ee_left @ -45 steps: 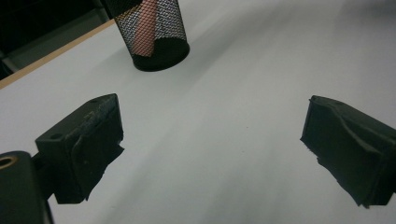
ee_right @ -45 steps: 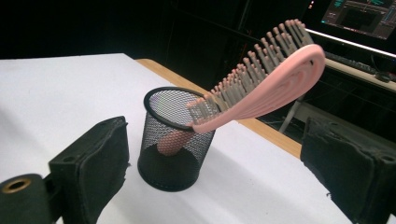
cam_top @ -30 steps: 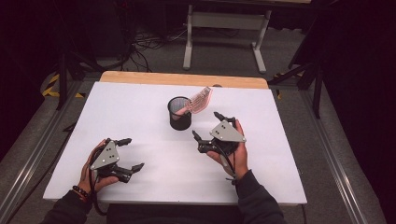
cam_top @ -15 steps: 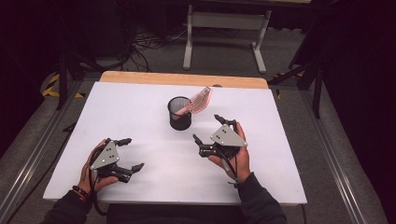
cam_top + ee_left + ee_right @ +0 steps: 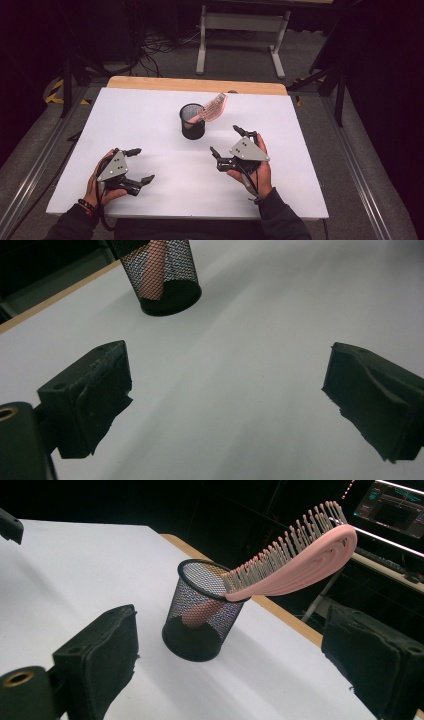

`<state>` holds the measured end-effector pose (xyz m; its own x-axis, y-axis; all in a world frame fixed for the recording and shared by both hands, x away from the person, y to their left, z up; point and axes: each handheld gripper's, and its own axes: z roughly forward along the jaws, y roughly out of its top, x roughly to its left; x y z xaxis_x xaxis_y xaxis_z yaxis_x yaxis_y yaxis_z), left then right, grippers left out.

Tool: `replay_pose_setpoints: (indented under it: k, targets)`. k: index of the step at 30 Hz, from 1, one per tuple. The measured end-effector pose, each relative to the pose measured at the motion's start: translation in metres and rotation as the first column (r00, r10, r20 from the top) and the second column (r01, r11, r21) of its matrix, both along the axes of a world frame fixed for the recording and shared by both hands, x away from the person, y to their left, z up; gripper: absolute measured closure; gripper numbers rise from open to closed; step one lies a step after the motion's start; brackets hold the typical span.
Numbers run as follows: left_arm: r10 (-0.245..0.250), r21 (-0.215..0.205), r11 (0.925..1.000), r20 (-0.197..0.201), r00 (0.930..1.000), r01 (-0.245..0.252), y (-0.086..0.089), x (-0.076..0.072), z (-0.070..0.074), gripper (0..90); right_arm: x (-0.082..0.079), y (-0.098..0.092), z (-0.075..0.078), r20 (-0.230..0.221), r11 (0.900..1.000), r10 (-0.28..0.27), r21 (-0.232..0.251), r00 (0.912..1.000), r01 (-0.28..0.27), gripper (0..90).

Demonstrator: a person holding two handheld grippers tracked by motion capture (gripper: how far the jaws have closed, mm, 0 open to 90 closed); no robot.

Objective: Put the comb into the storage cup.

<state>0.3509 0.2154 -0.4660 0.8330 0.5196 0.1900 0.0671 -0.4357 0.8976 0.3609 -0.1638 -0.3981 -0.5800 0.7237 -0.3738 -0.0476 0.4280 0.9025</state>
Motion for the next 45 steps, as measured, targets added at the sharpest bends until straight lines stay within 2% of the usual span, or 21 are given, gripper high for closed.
replay_pose_setpoints:
  k: [9, 17, 38, 45]
  targets:
    - [0.001, 0.001, 1.0000, -0.001, 1.0000, -0.001, 0.000, 0.000, 0.000, 6.2, -0.005, -0.006, -0.001, 0.010, 1.000, -0.009, -0.005, 0.9999, 0.009, 8.8]
    - [0.001, 0.001, 1.0000, -0.001, 1.0000, -0.001, 0.000, 0.000, 0.000, 6.0, -0.009, -0.014, -0.005, -0.005, 1.000, -0.014, -0.004, 0.9999, 0.014, 8.7]
    - [-0.001, 0.004, 1.0000, 0.000, 1.0000, 0.001, 0.000, 0.000, 0.000, 6.0, -0.016, -0.022, -0.013, 0.004, 0.998, -0.027, -0.053, 0.9996, 0.027, 8.6]
    - [-0.001, 0.004, 1.0000, 0.001, 1.0000, 0.001, 0.000, 0.000, 0.000, 6.0, -0.018, -0.027, -0.015, 0.003, 0.998, -0.033, -0.052, 0.9994, 0.034, 8.6]
